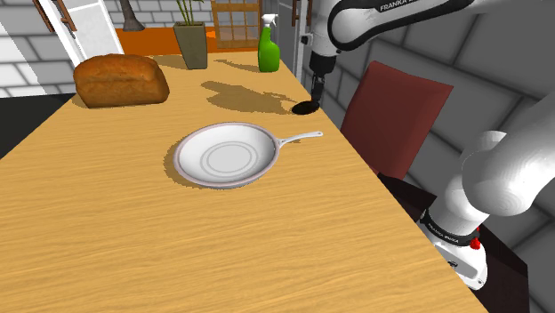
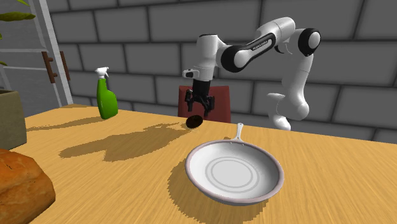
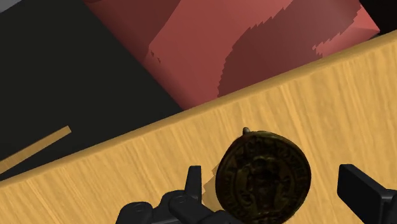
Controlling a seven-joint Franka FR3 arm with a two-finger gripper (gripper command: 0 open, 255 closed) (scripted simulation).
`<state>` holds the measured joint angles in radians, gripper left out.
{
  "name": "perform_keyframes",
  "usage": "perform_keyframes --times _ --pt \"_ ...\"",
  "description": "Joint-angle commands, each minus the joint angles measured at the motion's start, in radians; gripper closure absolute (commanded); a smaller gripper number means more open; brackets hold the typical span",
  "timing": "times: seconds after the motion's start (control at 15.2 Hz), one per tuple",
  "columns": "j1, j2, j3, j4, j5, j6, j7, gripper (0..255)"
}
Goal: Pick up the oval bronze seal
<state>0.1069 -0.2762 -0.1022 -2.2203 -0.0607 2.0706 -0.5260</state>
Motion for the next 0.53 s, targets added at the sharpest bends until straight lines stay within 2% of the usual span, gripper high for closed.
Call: perform_keyframes --times 0.0,0.26,0.33,0.46 --pt "0.000 0.006 -0.001 -0.021 -0.001 0.028 -0.001 0" --pt "-0.001 0.015 -0.002 -0.047 -0.001 0.063 0.000 0" --pt "-0.001 0.015 -0.003 -0.047 -0.001 0.063 -0.001 255" --pt "-0.001 0.016 -0.003 -0.046 -0.001 0.063 -0.001 255"
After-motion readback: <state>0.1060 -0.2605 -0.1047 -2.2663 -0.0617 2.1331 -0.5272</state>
